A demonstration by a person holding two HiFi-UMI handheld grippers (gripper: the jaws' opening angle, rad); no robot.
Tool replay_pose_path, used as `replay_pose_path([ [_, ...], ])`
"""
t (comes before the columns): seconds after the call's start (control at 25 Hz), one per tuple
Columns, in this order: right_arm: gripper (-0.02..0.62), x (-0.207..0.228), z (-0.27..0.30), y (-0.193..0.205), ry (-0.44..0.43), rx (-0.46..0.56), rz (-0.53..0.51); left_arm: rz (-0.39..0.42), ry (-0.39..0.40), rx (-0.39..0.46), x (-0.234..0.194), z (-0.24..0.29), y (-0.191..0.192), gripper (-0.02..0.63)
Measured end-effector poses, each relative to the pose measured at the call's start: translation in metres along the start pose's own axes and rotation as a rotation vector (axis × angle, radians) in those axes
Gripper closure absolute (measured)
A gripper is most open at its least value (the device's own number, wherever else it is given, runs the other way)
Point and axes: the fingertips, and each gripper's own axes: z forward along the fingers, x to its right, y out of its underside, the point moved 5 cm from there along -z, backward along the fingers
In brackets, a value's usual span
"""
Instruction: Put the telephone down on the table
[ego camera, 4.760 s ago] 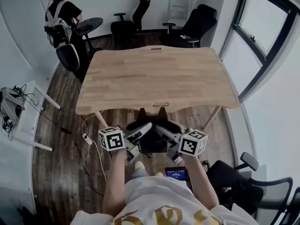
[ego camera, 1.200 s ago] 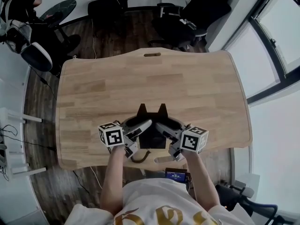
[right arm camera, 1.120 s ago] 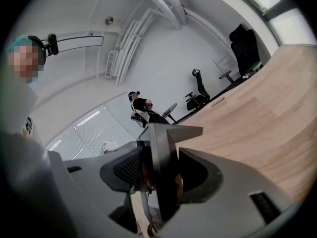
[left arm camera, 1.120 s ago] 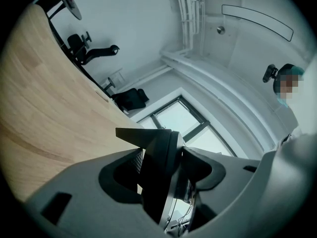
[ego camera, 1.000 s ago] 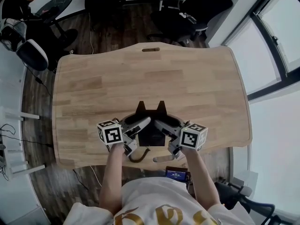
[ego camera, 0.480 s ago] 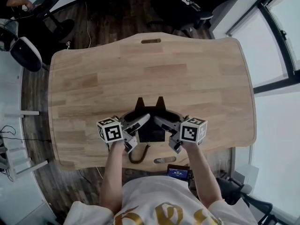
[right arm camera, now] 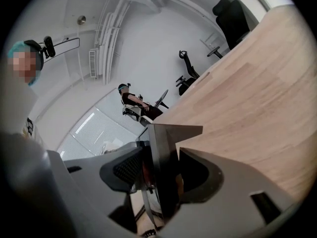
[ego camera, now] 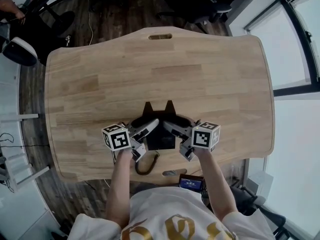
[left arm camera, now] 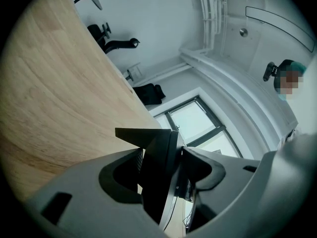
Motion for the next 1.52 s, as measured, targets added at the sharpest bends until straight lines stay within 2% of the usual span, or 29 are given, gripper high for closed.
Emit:
replay_pose_path([
  [1.0, 0.377, 0.027, 0.014, -0.002, 0.005, 0.007, 0.080, -0.093, -0.063, 0.001, -0.024, 0.009, -0.002, 0.374],
  [1.32, 0.377, 0.027, 0.014, -0.002, -0.004, 0.007, 0.084, -0.106, -0.057, 0.000, -0.027, 0.010, -0.002, 0.374],
  [1.52, 0.377, 0.026, 0.014, -0.002, 0.011, 0.012, 0.074, -0.110, -0.091, 0.007, -0.027, 0.009, -0.001, 0.359],
])
